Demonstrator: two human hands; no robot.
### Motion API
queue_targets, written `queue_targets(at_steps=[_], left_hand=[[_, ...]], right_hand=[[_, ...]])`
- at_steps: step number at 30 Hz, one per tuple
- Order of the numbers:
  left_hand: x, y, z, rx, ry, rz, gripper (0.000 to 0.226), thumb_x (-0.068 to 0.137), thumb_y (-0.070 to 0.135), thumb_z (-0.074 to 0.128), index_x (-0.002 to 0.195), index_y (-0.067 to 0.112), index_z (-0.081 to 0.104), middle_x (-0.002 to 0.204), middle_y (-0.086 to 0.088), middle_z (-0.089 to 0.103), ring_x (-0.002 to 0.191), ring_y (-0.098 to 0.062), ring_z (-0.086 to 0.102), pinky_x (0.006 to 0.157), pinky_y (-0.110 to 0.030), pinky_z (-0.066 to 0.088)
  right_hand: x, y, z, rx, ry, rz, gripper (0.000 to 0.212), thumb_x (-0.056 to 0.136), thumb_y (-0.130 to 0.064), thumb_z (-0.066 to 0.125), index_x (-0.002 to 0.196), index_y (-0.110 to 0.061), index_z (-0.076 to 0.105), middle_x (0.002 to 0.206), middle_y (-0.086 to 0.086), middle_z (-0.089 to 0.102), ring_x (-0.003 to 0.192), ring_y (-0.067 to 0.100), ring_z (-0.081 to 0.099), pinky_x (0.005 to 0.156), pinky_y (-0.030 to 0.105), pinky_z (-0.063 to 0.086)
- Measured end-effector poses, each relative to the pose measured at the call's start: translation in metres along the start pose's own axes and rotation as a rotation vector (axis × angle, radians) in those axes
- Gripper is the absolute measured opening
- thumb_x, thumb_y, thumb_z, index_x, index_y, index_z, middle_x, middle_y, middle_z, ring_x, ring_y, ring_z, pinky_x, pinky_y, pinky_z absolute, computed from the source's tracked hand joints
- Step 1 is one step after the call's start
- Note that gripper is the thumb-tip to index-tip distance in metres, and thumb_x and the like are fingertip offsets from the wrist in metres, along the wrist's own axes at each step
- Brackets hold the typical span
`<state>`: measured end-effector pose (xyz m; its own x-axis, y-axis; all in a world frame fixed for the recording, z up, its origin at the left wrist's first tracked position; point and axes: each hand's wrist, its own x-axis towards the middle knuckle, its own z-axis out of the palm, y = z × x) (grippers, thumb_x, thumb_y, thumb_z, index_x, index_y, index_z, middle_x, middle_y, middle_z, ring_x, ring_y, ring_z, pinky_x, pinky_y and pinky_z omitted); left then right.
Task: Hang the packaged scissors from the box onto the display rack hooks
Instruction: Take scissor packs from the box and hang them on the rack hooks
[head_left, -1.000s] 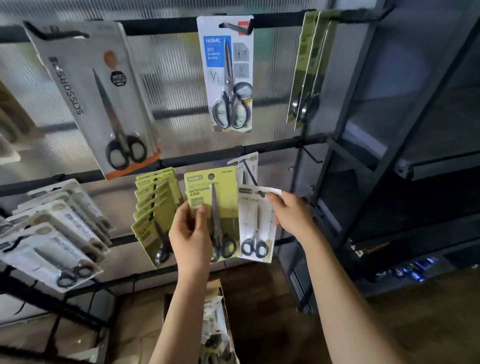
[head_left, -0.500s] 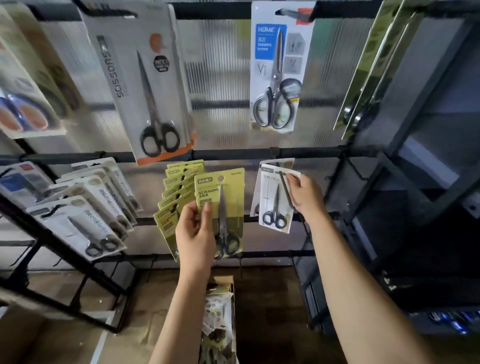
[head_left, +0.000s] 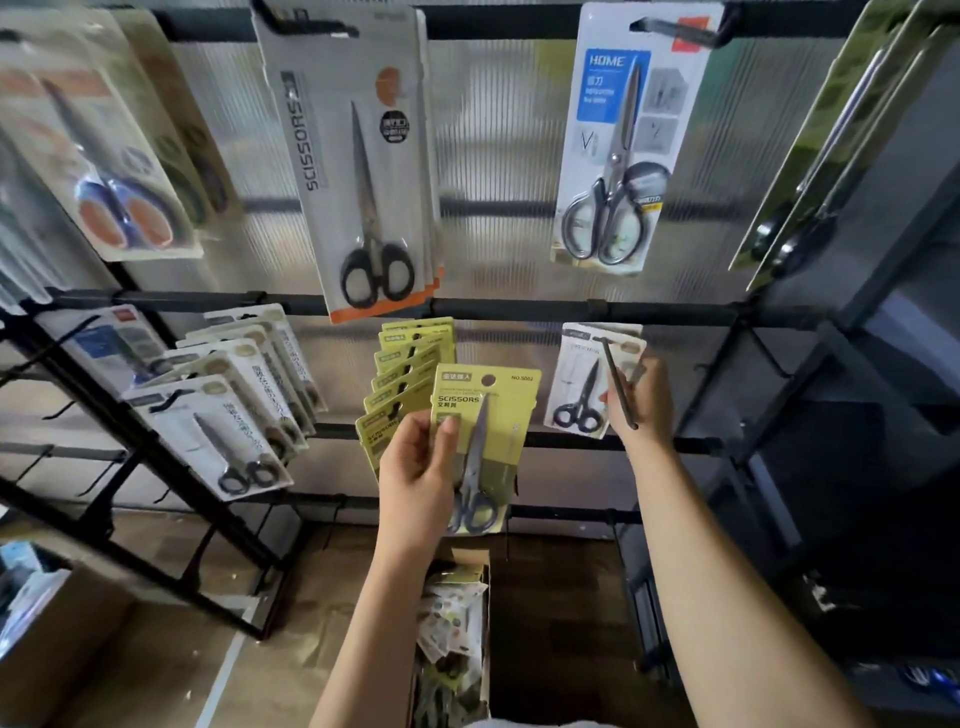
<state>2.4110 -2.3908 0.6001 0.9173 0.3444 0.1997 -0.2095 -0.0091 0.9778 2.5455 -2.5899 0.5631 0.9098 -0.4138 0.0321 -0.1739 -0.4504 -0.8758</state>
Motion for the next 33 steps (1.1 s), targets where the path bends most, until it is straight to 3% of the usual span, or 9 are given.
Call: queue_targets(at_steps=[3,7,10,14,18,22,25,28,33], left_hand=[[0.0,0.003,0.0,0.027,-0.052,0.0,0.011,0.094,0.014,0.053,0.084,0.015,0.059,0.078,0.006,0.064,0.07,-0.002,0.056,0.064,-0.013,0.044],[0.003,0.017,0.002,0.069,-0.157,0.043,0.016,0.093,0.015,0.055,0.079,0.02,0.059,0.067,0.018,0.062,0.061,0.006,0.052,0.059,-0.009,0.04],[0.007,0.032,0.01,0.067,-0.199,0.078,0.017,0.093,0.014,0.056,0.078,0.021,0.058,0.064,0.016,0.06,0.058,0.006,0.052,0.056,-0.006,0.039],[0.004,0.045,0.03,0.024,-0.284,0.102,0.014,0.093,0.018,0.058,0.081,0.012,0.061,0.077,-0.001,0.066,0.068,-0.005,0.054,0.062,-0.017,0.043],[-0.007,0.062,0.061,-0.013,-0.315,0.114,0.015,0.093,0.018,0.057,0.08,0.012,0.061,0.072,0.004,0.062,0.064,-0.002,0.051,0.061,-0.016,0.043],[-0.013,0.078,0.091,-0.045,-0.367,0.141,0.016,0.093,0.018,0.058,0.078,0.016,0.062,0.076,-0.003,0.066,0.07,-0.008,0.056,0.069,-0.03,0.047],[-0.011,0.097,0.118,-0.067,-0.355,0.184,0.016,0.092,0.018,0.058,0.077,0.017,0.063,0.073,0.002,0.066,0.067,-0.006,0.055,0.065,-0.023,0.045],[-0.004,0.125,0.148,-0.105,-0.336,0.244,0.018,0.092,0.017,0.058,0.076,0.012,0.06,0.069,-0.004,0.058,0.063,-0.008,0.048,0.06,-0.023,0.04],[0.001,0.167,0.194,-0.188,-0.329,0.35,0.017,0.092,0.015,0.058,0.076,0.019,0.06,0.068,0.002,0.058,0.062,-0.005,0.049,0.058,-0.017,0.041]], right_hand=[[-0.025,-0.003,-0.014,-0.025,0.027,-0.01,0.035,0.094,-0.023,0.053,0.123,-0.003,0.05,0.111,0.017,0.064,0.1,0.034,0.061,0.084,0.036,0.05],[-0.05,-0.002,-0.036,-0.1,0.115,-0.006,0.027,0.095,-0.017,0.053,0.119,-0.006,0.059,0.116,0.01,0.065,0.106,0.026,0.06,0.077,0.022,0.038],[-0.072,-0.003,-0.057,-0.111,0.181,-0.044,0.025,0.095,-0.02,0.054,0.114,-0.007,0.063,0.11,0.009,0.067,0.101,0.024,0.063,0.076,0.023,0.042],[-0.101,-0.005,-0.088,-0.158,0.292,-0.081,0.023,0.095,-0.023,0.053,0.109,-0.008,0.065,0.107,0.009,0.067,0.1,0.023,0.062,0.078,0.026,0.045],[-0.12,0.0,-0.109,-0.101,0.348,-0.12,0.022,0.094,-0.022,0.055,0.109,-0.009,0.065,0.107,0.006,0.066,0.098,0.017,0.062,0.079,0.023,0.045],[-0.107,0.008,-0.131,-0.091,0.351,-0.149,0.021,0.095,-0.025,0.053,0.109,-0.013,0.064,0.107,0.003,0.064,0.097,0.013,0.061,0.078,0.025,0.048],[-0.081,0.006,-0.146,-0.152,0.349,-0.16,0.022,0.095,-0.025,0.053,0.11,-0.013,0.063,0.106,0.003,0.065,0.096,0.015,0.062,0.077,0.026,0.046],[-0.057,0.007,-0.158,-0.17,0.326,-0.148,0.023,0.095,-0.026,0.053,0.112,-0.013,0.063,0.105,0.005,0.065,0.099,0.02,0.061,0.078,0.029,0.045],[-0.034,0.013,-0.169,-0.111,0.248,-0.161,0.026,0.095,-0.026,0.052,0.115,-0.012,0.062,0.113,0.004,0.063,0.107,0.019,0.058,0.083,0.026,0.043]])
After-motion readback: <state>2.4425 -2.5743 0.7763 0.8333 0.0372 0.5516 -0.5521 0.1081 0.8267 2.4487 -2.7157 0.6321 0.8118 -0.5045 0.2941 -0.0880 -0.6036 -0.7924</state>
